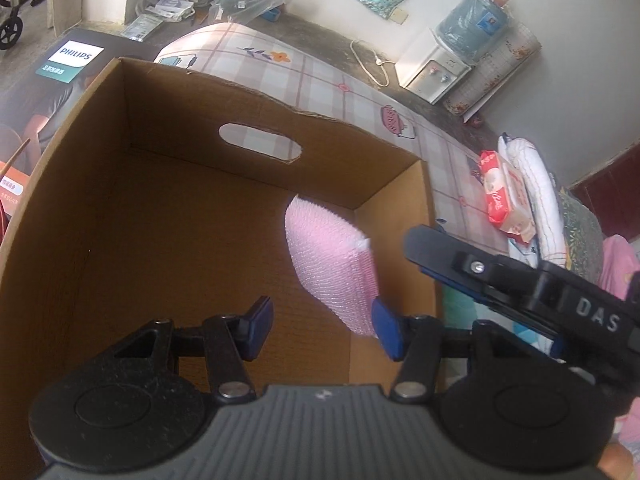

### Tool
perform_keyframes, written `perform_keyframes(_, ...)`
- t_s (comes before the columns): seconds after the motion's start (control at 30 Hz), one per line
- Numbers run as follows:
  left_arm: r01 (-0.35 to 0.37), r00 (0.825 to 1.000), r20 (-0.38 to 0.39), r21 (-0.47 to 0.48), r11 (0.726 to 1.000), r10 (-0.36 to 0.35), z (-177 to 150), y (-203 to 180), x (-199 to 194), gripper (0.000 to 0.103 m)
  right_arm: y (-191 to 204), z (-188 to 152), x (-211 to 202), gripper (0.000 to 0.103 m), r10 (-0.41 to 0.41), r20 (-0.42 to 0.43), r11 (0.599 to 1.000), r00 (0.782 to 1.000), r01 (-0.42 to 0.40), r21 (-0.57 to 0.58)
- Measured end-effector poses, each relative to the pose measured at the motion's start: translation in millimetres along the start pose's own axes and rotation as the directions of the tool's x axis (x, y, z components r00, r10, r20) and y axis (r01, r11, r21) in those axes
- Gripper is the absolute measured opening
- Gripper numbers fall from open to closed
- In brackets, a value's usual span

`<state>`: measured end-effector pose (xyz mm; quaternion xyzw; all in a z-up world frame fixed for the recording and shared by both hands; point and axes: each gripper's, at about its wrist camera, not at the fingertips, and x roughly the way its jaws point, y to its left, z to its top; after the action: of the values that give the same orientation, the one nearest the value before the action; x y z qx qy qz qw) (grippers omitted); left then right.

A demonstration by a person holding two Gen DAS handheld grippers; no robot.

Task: Organize soft objects
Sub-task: 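Carry the pink pad into the cardboard box and open the left gripper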

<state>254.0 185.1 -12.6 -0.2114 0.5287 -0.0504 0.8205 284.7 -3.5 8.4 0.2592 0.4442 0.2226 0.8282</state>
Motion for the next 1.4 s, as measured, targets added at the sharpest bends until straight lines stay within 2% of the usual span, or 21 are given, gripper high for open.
perform_keyframes(0.1, -0.024, 0.999, -0.049, -0.029, 0.999, 0.023, 5.3, 10.7, 23.4, 0.055, -15.7, 5.5, -2.5, 0.044, -0.012, 0.016, 1.000, 1.000, 0.012, -0.010)
perform_keyframes(0.23, -0.035, 0.997, -0.068, -0.027, 0.999, 0.034, 5.9, 14.3, 34.4, 0.055, -41.8, 6.3, -21.8, 0.044, -0.017, 0.045, 1.000, 0.999, 0.018, -0.007)
perform_keyframes(0.57, -0.050, 0.998, -0.022, 0.057, 0.997, 0.051, 3.1, -2.0, 9.2, 0.055, -73.2, -8.6, -54.2, 0.044, 0.017, 0.066, 0.999, 0.998, -0.019, 0.038)
perform_keyframes(0.7, -0.084, 0.996, -0.021, 0.103, 0.991, 0.087, -3.5, -5.5, 4.2, 0.055, -74.9, -17.9, -60.0, 0.044, 0.036, 0.071, 0.998, 0.997, -0.039, 0.049)
perform_keyframes(0.9, -0.099, 0.994, -0.036, 0.090, 0.991, 0.103, -7.2, -0.4, 8.0, 0.055, -73.0, -26.8, -67.1, 0.044, 0.055, 0.069, 0.997, 0.996, -0.059, 0.050)
perform_keyframes(1.0, -0.123, 0.992, -0.032, 0.057, 0.991, 0.125, -3.1, 7.8, 15.2, 0.055, -72.8, -30.2, -70.0, 0.045, 0.061, 0.070, 0.997, 0.996, -0.065, 0.051)
perform_keyframes(1.2, -0.179, 0.984, -0.032, -0.083, 0.980, 0.177, 18.1, 28.4, 39.4, 0.055, -75.3, -34.6, -74.6, 0.045, 0.066, 0.070, 0.996, 0.995, -0.071, 0.061)
perform_keyframes(1.3, -0.182, 0.983, -0.048, -0.123, 0.976, 0.177, 23.8, 33.4, 53.6, 0.054, -77.9, -35.4, -76.1, 0.045, 0.064, 0.075, 0.995, 0.995, -0.070, 0.072)
perform_keyframes(1.4, -0.166, 0.984, -0.088, -0.123, 0.978, 0.156, 20.3, 32.0, 63.2, 0.052, -81.0, -35.3, -77.0, 0.045, 0.060, 0.078, 0.995, 0.995, -0.066, 0.080)
